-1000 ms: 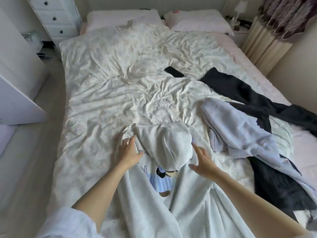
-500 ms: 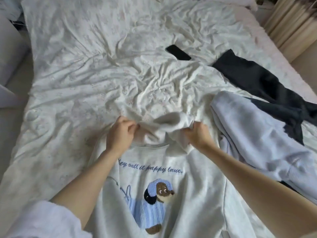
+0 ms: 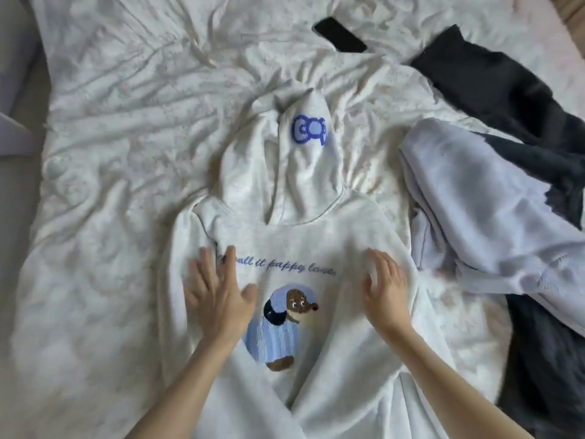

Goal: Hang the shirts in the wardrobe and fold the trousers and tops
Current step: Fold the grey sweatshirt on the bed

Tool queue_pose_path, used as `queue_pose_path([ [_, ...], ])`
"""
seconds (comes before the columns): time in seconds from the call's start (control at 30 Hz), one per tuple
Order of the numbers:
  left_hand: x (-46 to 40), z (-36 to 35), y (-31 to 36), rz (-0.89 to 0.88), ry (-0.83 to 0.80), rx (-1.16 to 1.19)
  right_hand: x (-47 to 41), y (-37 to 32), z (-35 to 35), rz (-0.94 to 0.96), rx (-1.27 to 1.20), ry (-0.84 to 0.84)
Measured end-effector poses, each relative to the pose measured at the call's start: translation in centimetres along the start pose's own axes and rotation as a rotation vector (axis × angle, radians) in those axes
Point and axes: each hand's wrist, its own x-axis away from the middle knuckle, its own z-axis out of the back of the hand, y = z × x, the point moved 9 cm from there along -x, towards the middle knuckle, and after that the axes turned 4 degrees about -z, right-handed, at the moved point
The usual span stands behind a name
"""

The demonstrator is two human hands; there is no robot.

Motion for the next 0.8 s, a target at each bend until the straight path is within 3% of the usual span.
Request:
queue_pose_path([
  [0.17, 5.5, -1.6, -1.6, -0.012, -0.030, -0.039, 8.6, 4.4, 2.3, -0.101, 0.090, 0.081],
  [0.23, 6.3, -1.7, -2.1, -0.021, -0.068, -0.051, 12.1, 6.1, 2.5, -0.250, 0.073, 0.080],
  [0.37, 8.5, -1.3, -2.7, -0.085, -0.104, -0.040, 17.9, 9.2, 0.8, -0.559, 0.060, -0.078],
  [0.53, 10.5, 0.4, -5.4, -0.153, -0.109, -0.141, 19.3, 12.1, -0.2, -0.844, -0.119, -0.055],
  [0.63, 10.2, 2.6, -8.9, -0.097, -0.116, -0.193, 19.3, 13.1, -0.4, -0.869, -0.126, -0.093],
  [0.7, 9.8, 4.8, -11.1, -0.022, -0.070, -0.254, 19.2, 13.6, 0.5, -0.876, -0.191, -0.007],
  [0.8, 9.6, 7.1, -11.3, 0.031, 0.009, -0.305, 20.3, 14.5, 1.9, -1.033, -0.426, 0.194],
])
